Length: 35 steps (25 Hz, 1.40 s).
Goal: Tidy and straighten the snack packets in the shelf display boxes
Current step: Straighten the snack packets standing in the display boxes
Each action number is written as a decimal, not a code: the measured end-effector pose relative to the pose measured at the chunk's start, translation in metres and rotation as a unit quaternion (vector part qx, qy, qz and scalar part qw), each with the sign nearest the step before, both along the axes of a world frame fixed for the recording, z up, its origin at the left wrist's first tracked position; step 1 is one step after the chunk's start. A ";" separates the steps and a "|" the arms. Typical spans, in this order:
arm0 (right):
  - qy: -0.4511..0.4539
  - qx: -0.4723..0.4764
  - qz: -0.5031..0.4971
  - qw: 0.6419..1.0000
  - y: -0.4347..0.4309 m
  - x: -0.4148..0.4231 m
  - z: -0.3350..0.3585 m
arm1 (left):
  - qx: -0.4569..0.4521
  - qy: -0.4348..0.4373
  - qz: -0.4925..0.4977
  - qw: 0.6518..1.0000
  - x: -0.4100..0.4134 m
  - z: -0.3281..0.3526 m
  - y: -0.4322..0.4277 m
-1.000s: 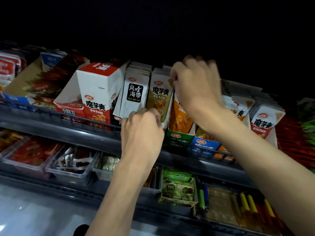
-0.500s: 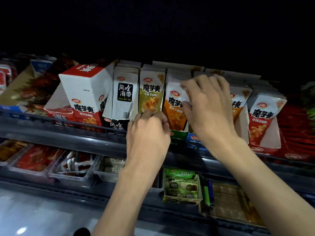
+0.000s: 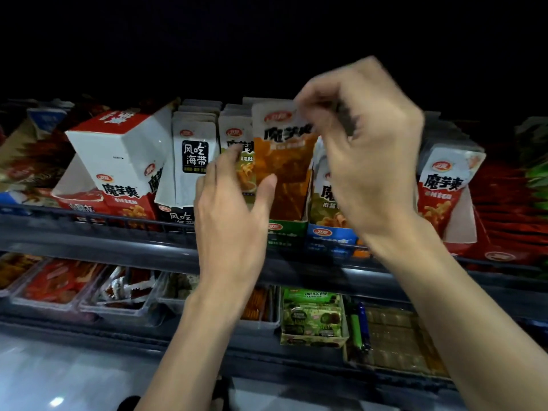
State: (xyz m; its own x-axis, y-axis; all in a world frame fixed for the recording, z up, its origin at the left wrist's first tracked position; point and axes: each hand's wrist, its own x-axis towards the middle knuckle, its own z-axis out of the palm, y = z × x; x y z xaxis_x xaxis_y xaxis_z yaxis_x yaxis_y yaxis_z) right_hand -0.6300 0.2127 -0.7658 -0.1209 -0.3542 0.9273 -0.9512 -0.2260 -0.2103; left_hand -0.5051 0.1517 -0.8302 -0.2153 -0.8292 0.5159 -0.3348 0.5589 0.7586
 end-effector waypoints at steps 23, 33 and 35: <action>-0.453 0.071 0.099 0.883 0.089 -0.066 0.009 | -0.027 -0.024 -0.220 0.975 -0.056 -0.011 0.059; -0.306 -0.065 0.028 0.950 0.082 -0.093 -0.023 | -0.181 -0.189 -0.154 0.953 -0.070 -0.029 0.059; -0.261 -0.027 -0.007 0.965 0.080 -0.091 -0.028 | -0.167 -0.189 -0.155 0.955 -0.071 -0.028 0.059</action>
State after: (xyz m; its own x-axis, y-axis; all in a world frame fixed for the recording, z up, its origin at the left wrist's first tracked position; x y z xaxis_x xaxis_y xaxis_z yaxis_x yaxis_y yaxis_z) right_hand -0.7211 0.2923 -0.7934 -0.5805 -0.3018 0.7563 -0.7220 -0.2387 -0.6495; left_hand -0.5757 0.2105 -0.8586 -0.6478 -0.4977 0.5767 -0.3282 0.8655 0.3783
